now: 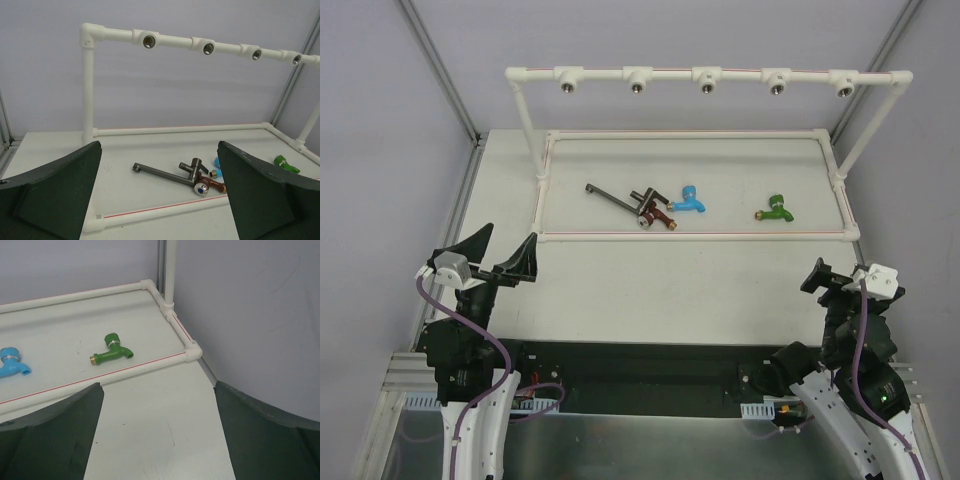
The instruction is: Install the water faucets
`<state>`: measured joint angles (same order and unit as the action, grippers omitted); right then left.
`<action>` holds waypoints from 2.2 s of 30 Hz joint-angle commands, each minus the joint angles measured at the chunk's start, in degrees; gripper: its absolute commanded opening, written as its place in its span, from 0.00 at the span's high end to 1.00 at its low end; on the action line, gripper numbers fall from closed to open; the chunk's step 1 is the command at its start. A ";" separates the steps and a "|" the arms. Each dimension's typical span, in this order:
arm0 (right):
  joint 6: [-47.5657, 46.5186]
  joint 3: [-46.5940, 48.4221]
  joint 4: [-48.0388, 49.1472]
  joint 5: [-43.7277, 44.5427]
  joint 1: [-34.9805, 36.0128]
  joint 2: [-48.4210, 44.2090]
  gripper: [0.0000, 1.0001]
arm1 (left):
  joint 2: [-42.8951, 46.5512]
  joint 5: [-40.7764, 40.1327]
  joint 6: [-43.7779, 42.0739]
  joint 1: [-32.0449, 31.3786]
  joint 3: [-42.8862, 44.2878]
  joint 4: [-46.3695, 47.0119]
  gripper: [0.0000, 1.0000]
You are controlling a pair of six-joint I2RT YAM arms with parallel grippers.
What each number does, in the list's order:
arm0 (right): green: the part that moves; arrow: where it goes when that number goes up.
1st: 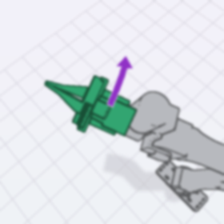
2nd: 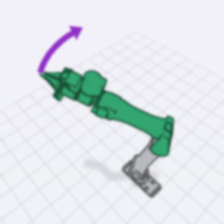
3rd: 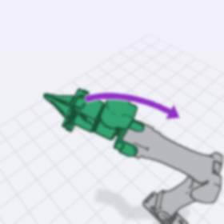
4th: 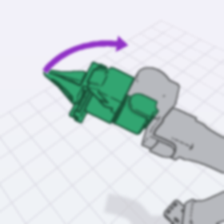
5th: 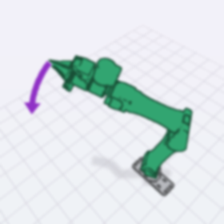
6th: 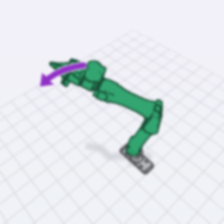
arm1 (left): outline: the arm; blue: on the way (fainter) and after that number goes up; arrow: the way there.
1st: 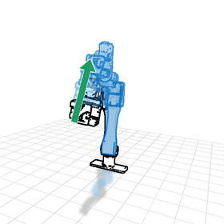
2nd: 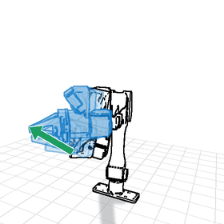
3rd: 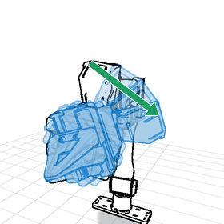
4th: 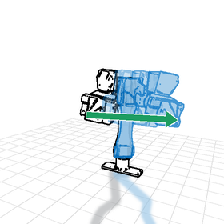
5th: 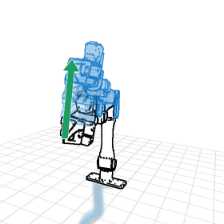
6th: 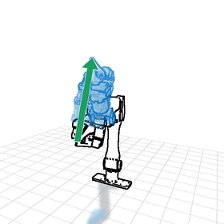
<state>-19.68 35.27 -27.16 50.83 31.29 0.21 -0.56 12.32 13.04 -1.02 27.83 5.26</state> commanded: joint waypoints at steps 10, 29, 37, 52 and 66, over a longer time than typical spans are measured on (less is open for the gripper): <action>-0.71 -0.37 1.84 -15.66 -0.79 -10.93 0.04 | 0.38 -1.77 0.59 0.66 0.55 1.95 0.01; 22.58 25.45 -20.30 -24.17 -2.28 46.43 0.04 | 9.52 -7.22 0.06 -2.23 0.38 -1.91 0.01; 20.21 36.35 -15.39 -38.07 -2.46 73.66 0.04 | 9.96 -9.94 -2.23 -5.14 1.52 -4.99 0.01; 10.28 48.05 -8.35 -54.93 -2.81 105.96 0.04 | 10.05 -10.21 -2.32 -6.37 1.43 -4.99 0.01; 3.07 42.87 -2.20 -63.75 -2.81 108.16 0.04 | 9.87 -10.21 -2.40 -6.37 1.34 -4.99 0.01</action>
<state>-13.74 78.56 -31.31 -9.56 28.62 108.20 -0.56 2.46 11.25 -6.83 27.81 -0.97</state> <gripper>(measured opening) 0.960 0.992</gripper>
